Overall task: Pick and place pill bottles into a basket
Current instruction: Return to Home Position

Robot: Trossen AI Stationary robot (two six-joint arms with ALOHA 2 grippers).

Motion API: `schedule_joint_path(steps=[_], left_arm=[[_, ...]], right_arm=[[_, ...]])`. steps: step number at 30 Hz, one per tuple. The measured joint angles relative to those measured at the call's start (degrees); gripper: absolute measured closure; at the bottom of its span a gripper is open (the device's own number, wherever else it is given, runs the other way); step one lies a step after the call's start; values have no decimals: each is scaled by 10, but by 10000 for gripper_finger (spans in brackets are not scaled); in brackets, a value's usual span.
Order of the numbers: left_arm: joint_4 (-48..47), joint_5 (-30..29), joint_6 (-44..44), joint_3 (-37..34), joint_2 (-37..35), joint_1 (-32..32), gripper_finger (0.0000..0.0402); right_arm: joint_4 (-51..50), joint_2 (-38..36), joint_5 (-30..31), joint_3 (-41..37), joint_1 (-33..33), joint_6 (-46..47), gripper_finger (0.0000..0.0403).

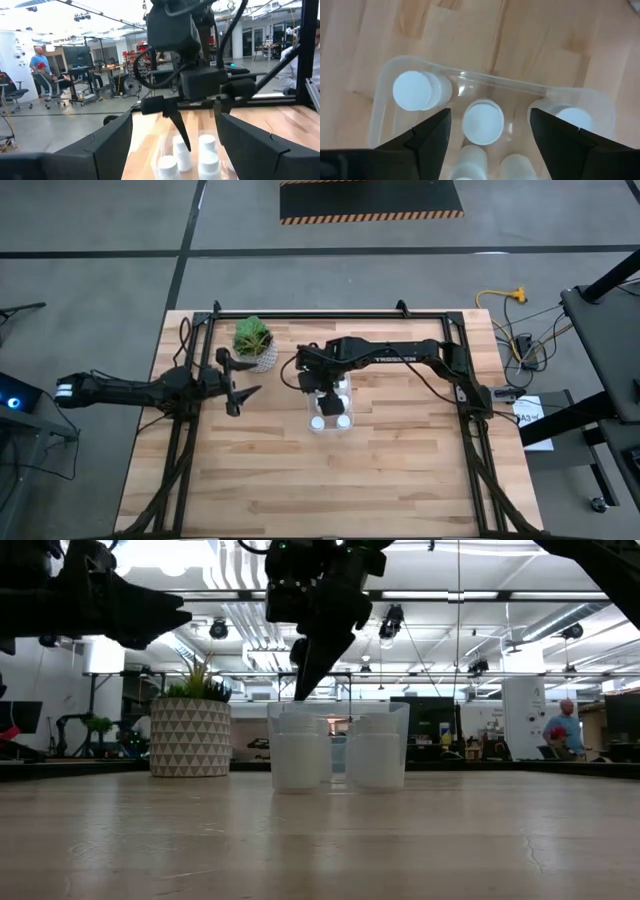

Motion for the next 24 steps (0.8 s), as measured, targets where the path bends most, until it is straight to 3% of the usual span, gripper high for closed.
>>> schedule_joint_path(steps=[9, 14, 20, 24], left_arm=[[-35, 10, 0, -8, -65, 0, 125], [-106, 10, -4, -8, -130, 0, 125], [-149, 10, -4, -8, -204, 0, 125], [-156, 11, -4, -8, -195, 0, 125]], right_arm=[[6, -23, -112, -31, 0, -26, 154], [91, -75, -115, -82, 0, 6, 149], [277, -192, -107, -234, -2, 42, 144], [442, -290, -44, -373, -3, 76, 148]])
